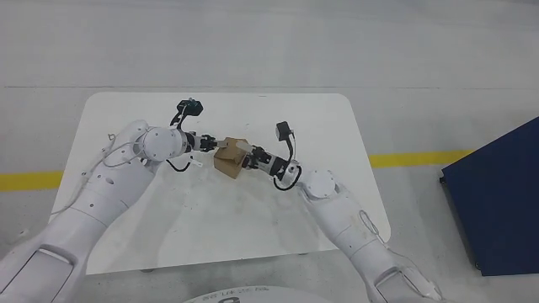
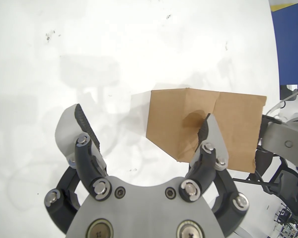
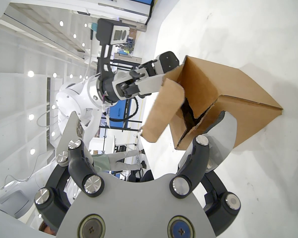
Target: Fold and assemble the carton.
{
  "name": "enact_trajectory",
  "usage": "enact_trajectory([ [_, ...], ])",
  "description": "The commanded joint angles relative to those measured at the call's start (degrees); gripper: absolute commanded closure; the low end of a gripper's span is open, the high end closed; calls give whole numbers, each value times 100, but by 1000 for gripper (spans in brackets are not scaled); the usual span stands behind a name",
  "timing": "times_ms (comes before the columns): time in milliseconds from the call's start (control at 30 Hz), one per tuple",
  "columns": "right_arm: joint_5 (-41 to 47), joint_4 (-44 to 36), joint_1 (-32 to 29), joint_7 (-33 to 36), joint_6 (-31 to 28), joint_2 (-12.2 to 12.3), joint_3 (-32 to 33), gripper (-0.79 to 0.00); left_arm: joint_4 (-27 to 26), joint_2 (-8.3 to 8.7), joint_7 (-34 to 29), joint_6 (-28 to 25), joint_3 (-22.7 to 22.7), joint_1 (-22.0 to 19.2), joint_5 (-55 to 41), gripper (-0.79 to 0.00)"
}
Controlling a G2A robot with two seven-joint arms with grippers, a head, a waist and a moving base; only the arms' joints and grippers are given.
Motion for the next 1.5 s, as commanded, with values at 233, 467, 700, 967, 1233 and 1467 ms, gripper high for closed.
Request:
enact_trajectory([
  [233, -500, -490, -454, -155, 483, 147, 468, -785, -30, -1, -30, 2, -34, 31, 28, -665],
  [467, -800, -414, -507, -240, 690, 161, 417, -545, -35, -6, -40, 7, -59, 40, 35, -668],
  [700, -1064, -310, -541, -345, 839, 181, 420, -474, -33, -13, -58, -3, -77, 40, 37, -668],
  [967, -1359, -347, -439, -453, 1099, 155, 210, -459, -22, -27, -67, -37, -82, 44, 33, -668],
  [1233, -1419, -163, -214, -463, 1259, 115, 37, -422, -10, -26, -45, -64, -120, 70, 31, -659],
  [1467, -1399, -69, -145, -490, 1274, 99, -19, -437, -12, -28, -57, -92, -135, 84, 44, -662],
])
